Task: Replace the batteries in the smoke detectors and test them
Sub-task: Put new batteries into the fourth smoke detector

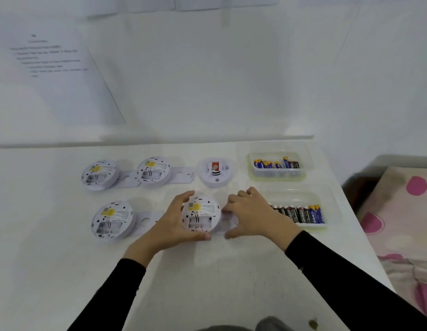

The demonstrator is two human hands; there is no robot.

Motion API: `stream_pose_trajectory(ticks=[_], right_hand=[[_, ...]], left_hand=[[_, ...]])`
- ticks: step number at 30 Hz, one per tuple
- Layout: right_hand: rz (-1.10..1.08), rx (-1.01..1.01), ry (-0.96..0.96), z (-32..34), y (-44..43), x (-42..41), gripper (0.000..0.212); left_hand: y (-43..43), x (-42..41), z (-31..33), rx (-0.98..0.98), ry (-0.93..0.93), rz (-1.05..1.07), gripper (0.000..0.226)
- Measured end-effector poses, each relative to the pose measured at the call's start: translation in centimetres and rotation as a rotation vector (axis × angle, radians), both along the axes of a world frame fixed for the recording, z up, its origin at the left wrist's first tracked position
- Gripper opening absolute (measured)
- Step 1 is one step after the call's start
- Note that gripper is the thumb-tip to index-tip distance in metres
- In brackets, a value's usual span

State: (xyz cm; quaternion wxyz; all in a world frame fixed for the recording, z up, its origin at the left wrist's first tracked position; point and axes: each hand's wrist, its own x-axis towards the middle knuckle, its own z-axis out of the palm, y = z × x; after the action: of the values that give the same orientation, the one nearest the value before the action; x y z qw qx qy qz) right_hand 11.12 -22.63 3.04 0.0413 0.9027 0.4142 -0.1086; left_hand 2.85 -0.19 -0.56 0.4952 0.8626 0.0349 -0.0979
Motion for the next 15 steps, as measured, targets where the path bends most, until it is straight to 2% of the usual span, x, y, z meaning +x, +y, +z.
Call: stream_pose_trajectory(ticks=[8, 12, 15], right_hand=[[-0.007, -0.045, -0.006, 0.5, -0.8, -0.5, 0.064], [-0.007, -0.074, -0.015, 0.8, -1.4, -0.5, 0.068], [-0.069, 0.019, 0.037, 2.1, -2.0, 0.1, 0.067]], left_hand=[[-2.2, -1.4, -1.2, -0.039, -0.132, 0.067, 0.109], [-2.8, -0.8, -0.9, -0.053, -0.225, 0.108, 0.110], [-3.1, 0.1, 0.1, -0.092, -0.272, 0.160, 0.111]])
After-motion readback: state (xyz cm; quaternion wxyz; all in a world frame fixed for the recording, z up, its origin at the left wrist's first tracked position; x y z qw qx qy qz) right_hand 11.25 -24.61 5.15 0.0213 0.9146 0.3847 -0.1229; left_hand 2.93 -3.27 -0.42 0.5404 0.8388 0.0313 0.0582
